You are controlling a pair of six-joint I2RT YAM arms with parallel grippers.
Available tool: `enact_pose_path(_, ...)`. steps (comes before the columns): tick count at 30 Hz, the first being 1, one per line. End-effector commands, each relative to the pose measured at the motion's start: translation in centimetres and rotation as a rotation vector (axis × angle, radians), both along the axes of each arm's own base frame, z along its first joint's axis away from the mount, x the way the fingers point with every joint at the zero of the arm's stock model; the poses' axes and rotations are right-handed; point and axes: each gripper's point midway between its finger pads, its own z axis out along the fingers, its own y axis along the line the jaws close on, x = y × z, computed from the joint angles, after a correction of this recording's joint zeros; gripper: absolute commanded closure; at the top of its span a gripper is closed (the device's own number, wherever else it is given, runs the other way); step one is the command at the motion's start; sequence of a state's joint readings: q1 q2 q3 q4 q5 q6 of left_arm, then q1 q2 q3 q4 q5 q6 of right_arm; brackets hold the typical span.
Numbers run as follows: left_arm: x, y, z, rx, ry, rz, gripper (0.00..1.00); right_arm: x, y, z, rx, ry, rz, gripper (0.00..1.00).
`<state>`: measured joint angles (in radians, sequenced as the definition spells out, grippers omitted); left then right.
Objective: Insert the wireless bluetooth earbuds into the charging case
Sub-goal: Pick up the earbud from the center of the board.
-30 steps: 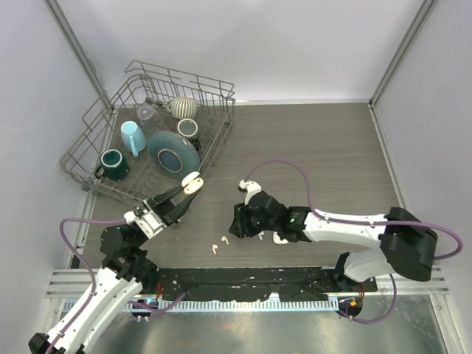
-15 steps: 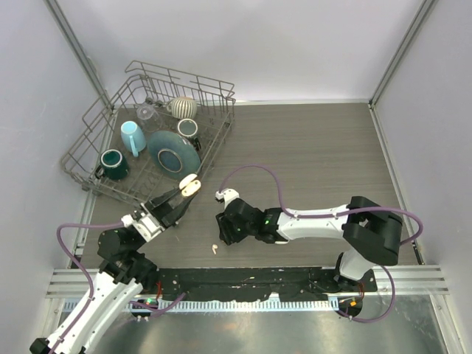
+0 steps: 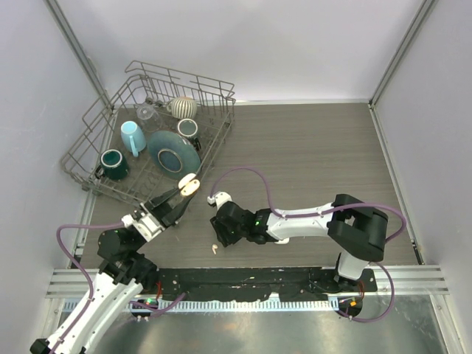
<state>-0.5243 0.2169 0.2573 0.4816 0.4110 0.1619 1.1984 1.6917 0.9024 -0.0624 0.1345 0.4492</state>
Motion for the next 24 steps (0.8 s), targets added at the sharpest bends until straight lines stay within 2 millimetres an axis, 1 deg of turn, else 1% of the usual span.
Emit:
enact_pose_path(1, -0.7, 0.7, 2.1, -0.034, -0.053, 0.016, 1.00, 0.8, 1.2, 1.1, 0.004, -0.057, 0.003, 0.54)
enact_pose_path(3, -0.7, 0.7, 2.1, -0.036, -0.053, 0.018, 1.00, 0.9, 1.0, 0.6, -0.014, -0.056, 0.001, 0.54)
enact_pose_path(6, -0.7, 0.7, 2.0, -0.035, -0.049, 0.018, 1.00, 0.8, 0.9, 0.5, -0.023, -0.061, 0.001, 0.54)
enact_pose_path(12, -0.6, 0.7, 1.9, -0.032, -0.044, 0.018, 1.00, 0.7, 0.6, 0.0, -0.047, -0.065, 0.003, 0.58)
enact_pose_path(20, -0.6, 0.7, 1.9, -0.032, -0.044, 0.017, 1.00, 1.3, -0.1, 0.0, -0.073, -0.086, -0.039, 0.63)
enact_pose_path(22, -0.6, 0.7, 1.9, -0.032, -0.044, 0.018, 1.00, 1.2, -0.1, 0.2, -0.070, -0.087, -0.034, 0.63)
enact_pose_path(24, -0.6, 0.7, 1.8, -0.032, -0.042, 0.016, 1.00, 1.1, 0.1, 0.1, -0.070, -0.080, -0.023, 0.60)
